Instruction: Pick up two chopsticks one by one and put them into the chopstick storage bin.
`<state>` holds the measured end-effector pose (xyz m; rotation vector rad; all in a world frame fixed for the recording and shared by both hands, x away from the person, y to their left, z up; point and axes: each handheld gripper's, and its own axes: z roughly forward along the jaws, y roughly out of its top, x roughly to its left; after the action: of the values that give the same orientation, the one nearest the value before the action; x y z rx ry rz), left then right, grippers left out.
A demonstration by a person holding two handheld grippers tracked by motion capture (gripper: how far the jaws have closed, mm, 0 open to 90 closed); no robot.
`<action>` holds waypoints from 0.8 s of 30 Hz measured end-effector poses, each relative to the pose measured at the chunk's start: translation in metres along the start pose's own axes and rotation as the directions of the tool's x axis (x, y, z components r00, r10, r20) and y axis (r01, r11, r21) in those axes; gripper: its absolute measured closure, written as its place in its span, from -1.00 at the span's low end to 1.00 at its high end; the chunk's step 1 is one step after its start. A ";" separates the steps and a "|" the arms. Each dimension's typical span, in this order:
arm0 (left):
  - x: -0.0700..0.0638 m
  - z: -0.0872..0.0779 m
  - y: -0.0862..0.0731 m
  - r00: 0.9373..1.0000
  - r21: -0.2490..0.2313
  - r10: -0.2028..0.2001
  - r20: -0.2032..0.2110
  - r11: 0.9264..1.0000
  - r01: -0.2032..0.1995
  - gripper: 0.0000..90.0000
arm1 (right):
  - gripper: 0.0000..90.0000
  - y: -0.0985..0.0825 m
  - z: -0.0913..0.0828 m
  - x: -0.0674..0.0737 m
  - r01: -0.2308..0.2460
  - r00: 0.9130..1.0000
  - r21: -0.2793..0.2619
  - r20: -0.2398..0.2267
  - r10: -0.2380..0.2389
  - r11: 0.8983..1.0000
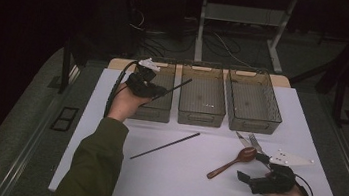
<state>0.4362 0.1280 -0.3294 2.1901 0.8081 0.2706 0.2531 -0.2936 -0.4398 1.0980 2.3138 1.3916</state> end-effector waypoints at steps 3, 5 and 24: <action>0.007 0.002 0.003 1.000 -0.019 -0.020 -0.008 1.000 0.020 0.90 | -0.97 0.000 0.000 0.000 0.000 1.000 0.000 0.000 0.000 1.000; 0.012 0.003 0.005 1.000 -0.016 -0.017 -0.018 1.000 0.017 0.90 | -0.97 0.000 -0.001 0.000 -0.004 1.000 0.000 -0.001 0.004 1.000; 0.058 0.020 -0.004 0.989 -0.074 -0.087 -0.120 0.994 0.079 0.90 | -0.97 0.000 -0.003 -0.001 -0.013 1.000 -0.005 -0.006 0.013 1.000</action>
<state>0.4879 0.1544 -0.3494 2.0852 0.9420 0.3893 0.2522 -0.2961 -0.4388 1.1113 2.3102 1.4058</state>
